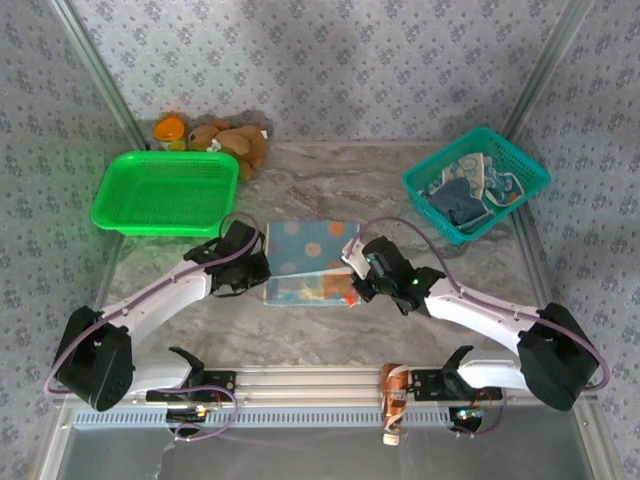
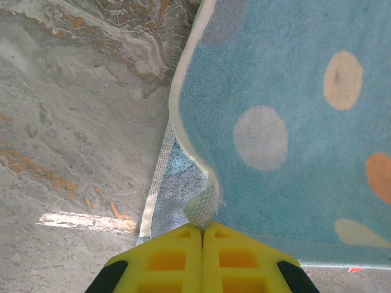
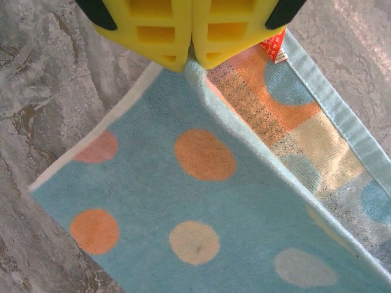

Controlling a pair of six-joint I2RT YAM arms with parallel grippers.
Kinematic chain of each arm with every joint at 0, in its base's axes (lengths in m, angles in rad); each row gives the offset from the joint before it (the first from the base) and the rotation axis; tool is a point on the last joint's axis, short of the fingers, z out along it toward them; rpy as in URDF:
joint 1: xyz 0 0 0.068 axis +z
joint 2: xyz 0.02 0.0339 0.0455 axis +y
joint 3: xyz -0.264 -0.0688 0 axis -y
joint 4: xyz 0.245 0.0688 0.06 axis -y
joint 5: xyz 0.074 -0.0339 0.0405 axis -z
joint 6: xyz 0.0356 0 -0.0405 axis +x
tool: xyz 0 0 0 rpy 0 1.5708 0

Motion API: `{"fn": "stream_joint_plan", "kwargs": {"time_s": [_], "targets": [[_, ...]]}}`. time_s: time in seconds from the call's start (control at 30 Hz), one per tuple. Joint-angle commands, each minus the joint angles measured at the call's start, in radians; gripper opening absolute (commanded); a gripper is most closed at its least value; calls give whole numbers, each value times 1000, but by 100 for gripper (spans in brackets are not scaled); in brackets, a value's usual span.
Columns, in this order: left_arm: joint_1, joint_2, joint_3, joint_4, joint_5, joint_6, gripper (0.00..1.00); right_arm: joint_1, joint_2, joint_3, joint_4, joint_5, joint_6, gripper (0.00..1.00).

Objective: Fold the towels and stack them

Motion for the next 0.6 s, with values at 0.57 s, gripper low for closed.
{"fn": "stream_joint_plan", "kwargs": {"time_s": [0.57], "targets": [[-38,-8,-9,-2,-18,-29,9,53,-41,-5,-110,71,93,35]]}}
